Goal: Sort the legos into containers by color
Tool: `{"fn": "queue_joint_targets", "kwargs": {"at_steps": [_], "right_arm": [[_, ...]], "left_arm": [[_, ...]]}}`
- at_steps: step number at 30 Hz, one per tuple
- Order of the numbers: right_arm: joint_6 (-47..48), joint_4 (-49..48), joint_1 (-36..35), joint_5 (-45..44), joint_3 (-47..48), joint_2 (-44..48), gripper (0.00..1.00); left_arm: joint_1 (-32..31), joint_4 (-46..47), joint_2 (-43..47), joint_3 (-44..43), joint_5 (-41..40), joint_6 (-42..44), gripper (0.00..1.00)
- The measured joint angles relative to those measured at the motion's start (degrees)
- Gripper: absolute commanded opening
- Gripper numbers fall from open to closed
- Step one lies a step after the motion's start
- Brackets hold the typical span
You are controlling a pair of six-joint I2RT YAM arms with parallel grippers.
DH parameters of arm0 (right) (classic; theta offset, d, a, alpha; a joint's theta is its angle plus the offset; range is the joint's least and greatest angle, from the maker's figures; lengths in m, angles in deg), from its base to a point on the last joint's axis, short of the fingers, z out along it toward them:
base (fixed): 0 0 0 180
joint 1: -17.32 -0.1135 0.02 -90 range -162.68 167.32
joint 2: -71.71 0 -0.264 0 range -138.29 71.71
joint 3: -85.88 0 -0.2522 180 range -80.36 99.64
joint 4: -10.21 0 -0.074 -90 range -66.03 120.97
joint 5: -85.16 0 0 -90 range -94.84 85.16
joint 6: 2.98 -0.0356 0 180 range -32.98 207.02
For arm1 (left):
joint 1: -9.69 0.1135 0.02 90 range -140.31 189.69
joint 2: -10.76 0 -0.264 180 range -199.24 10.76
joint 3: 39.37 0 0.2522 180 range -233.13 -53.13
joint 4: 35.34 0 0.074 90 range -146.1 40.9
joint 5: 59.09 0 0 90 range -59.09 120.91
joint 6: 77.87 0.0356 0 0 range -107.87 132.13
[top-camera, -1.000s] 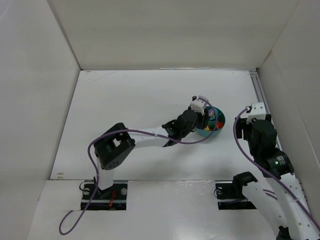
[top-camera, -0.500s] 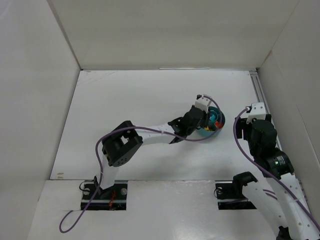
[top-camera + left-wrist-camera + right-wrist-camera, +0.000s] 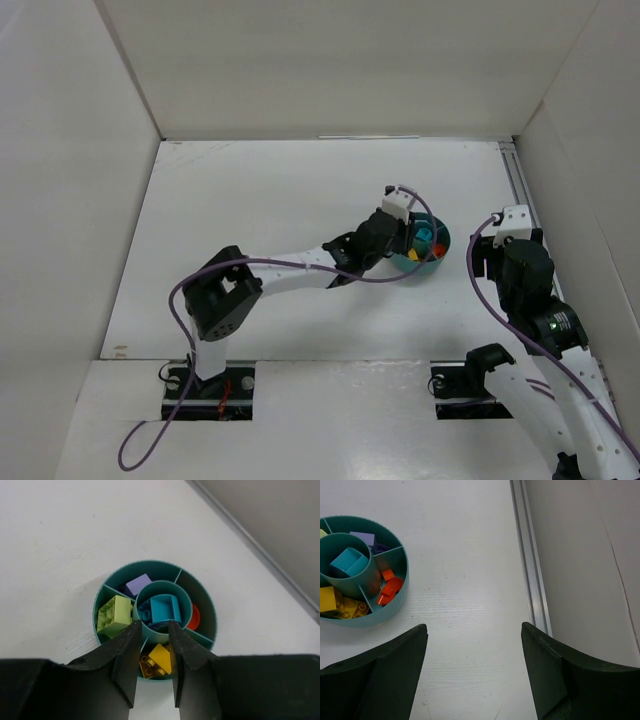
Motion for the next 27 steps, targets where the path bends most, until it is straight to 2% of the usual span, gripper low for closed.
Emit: {"fn": "queue_joint_targets", "kwargs": {"at_steps": [3,4,6,8,12,17,22,27], "right_arm": [[0.02,-0.02,0.0,0.0,0.0,0.02,0.86],[-0.02,-0.02,0.0,0.0,0.0,0.02,0.9],[0.02,-0.07,0.0,0.0,0.0,-0.04,1.0],[-0.17,-0.11,0.0,0.02,0.0,-0.33,1.0],[-0.92,-0.85,0.0,0.0,-0.13,-1.46,1.0],[-2.03,-3.45,0.0,0.02,-1.53,-1.86,1.0],[-3.28,-6.47,0.09,0.07,-4.02,-3.04,1.0],[-4.11,-8.98,0.39,0.87,-5.68,-4.31,1.0]], "left_arm": [[0.0,-1.77,6.34,1.27,-0.17,0.15,0.36],[0.0,-2.67,8.44,1.51,-0.9,0.07,0.55],[0.09,-4.17,14.86,2.36,-2.34,-0.02,0.7],[0.39,-6.29,20.81,3.52,-4.37,-0.46,1.0],[1.42,-12.74,32.79,8.17,-12.07,-4.74,1.0],[3.87,-26.4,43.41,16.92,-21.22,-15.93,1.0],[9.53,-38.1,52.85,25.97,-24.06,-24.61,1.0],[10.62,-41.13,61.0,27.96,-24.92,-27.17,1.0]]}}
